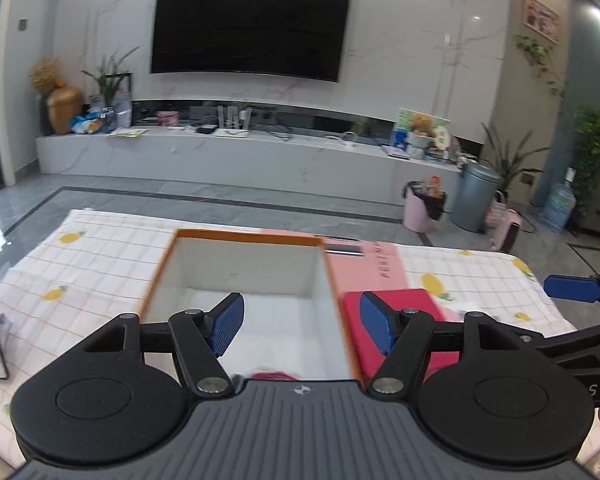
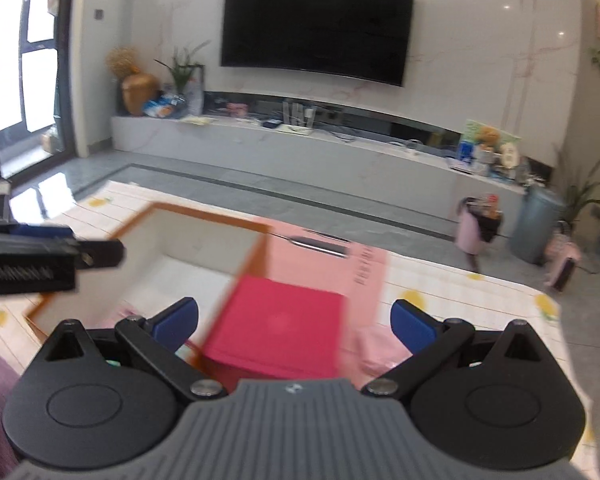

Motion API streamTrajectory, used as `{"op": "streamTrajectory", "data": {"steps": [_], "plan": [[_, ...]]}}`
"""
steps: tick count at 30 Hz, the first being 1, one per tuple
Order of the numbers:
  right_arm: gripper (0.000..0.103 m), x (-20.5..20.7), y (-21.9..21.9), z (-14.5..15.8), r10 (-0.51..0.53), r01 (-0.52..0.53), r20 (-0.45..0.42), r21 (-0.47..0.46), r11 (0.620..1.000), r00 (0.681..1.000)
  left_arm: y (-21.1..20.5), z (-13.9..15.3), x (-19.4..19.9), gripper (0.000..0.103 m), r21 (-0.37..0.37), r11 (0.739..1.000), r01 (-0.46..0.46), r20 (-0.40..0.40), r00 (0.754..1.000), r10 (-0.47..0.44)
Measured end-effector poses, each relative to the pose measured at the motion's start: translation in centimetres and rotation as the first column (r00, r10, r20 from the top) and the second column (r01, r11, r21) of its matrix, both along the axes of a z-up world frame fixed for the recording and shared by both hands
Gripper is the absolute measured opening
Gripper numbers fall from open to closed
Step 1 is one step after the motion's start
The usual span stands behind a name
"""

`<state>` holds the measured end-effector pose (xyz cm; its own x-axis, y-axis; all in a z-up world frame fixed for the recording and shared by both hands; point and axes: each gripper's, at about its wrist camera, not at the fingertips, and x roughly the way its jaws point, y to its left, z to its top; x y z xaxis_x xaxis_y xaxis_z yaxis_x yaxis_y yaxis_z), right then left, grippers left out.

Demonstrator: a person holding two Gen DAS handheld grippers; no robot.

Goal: Organize soft objects
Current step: 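Move both tools back over the pile of soft items, then grasp the peach ball with the left tool while the right tool grasps the navy strap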

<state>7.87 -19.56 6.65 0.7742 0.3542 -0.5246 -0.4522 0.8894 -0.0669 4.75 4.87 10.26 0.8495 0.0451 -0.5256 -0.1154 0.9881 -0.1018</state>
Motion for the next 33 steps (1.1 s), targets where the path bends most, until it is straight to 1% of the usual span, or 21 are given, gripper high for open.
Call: {"op": "streamTrajectory", "data": {"steps": [3, 4, 6, 9, 12, 14, 15, 16, 19, 23, 25, 27, 29, 31, 33], "plan": [[0.100, -0.4, -3.4, -1.1, -0.067, 0.068, 0.042, -0.023, 0.997, 0.997, -1.9, -0.4, 0.0, 0.078, -0.010, 0.999, 0.040, 0.004, 0.999, -0.040], [0.100, -0.4, -4.5, -1.7, -0.080, 0.082, 0.043, -0.042, 0.996, 0.996, -2.5, -0.6, 0.0, 0.078, -0.028, 0.999, 0.034, 0.015, 0.999, -0.034], [0.100, -0.5, -6.3, -2.8, -0.087, 0.090, 0.041, -0.092, 0.992, 0.995, -3.7, -1.4, -0.2, 0.078, -0.062, 0.998, 0.025, 0.024, 0.999, -0.024], [0.100, -0.6, -8.6, -4.7, -0.084, 0.092, 0.050, -0.186, 0.978, 0.995, -5.8, -2.9, 0.1, 0.078, -0.061, 0.994, 0.085, 0.007, 0.996, -0.085], [0.100, -0.4, -10.4, -6.9, -0.079, 0.081, 0.018, -0.247, 0.966, 0.997, -7.9, -4.6, 0.0, 0.079, -0.049, 0.990, 0.134, 0.003, 0.991, -0.134], [0.099, 0.0, -11.6, -8.2, -0.090, 0.081, -0.026, -0.241, 0.967, 0.996, -9.4, -5.7, 0.1, 0.079, -0.039, 0.983, 0.179, 0.004, 0.984, -0.179], [0.096, 0.5, -12.0, -8.9, -0.102, 0.088, -0.047, -0.236, 0.968, 0.994, -10.3, -6.4, 0.2, 0.079, -0.024, 0.977, 0.211, -0.007, 0.977, -0.211], [0.092, 0.7, -12.4, -9.5, -0.110, 0.092, -0.069, -0.232, 0.968, 0.992, -11.2, -7.1, 0.4, 0.079, -0.006, 0.970, 0.244, -0.019, 0.970, -0.244], [0.091, 1.9, -13.0, -11.2, -0.130, 0.093, -0.146, -0.236, 0.967, 0.981, -13.4, -9.2, 0.4, 0.079, 0.036, 0.944, 0.327, -0.041, 0.945, -0.326], [0.091, 3.5, -13.8, -13.0, -0.157, 0.105, -0.270, -0.196, 0.975, 0.950, -15.7, -11.3, -0.1, 0.079, 0.052, 0.903, 0.426, -0.050, 0.905, -0.424], [0.091, 4.5, -14.0, -14.0, -0.170, 0.111, -0.320, -0.196, 0.974, 0.932, -16.6, -12.3, -0.3, 0.079, 0.069, 0.878, 0.474, -0.079, 0.880, -0.469], [0.090, 5.3, -13.8, -15.3, -0.204, 0.123, -0.349, -0.241, 0.963, 0.915, -17.3, -13.1, -0.4, 0.079, 0.072, 0.849, 0.523, -0.085, 0.851, -0.518], [0.090, 5.8, -13.7, -16.0, -0.232, 0.136, -0.355, -0.277, 0.951, 0.906, -17.8, -13.8, -0.5, 0.079, 0.079, 0.814, 0.575, -0.079, 0.818, -0.570], [0.090, 6.3, -14.1, -16.5, -0.253, 0.159, -0.360, -0.270, 0.950, 0.898, -18.3, -14.5, -0.5, 0.079, 0.096, 0.780, 0.618, -0.085, 0.786, -0.612], [0.090, 7.0, -14.7, -16.9, -0.268, 0.175, -0.382, -0.262, 0.949, 0.885, -19.0, -15.3, -0.4, 0.079, 0.117, 0.757, 0.643, -0.100, 0.766, -0.635]]}}
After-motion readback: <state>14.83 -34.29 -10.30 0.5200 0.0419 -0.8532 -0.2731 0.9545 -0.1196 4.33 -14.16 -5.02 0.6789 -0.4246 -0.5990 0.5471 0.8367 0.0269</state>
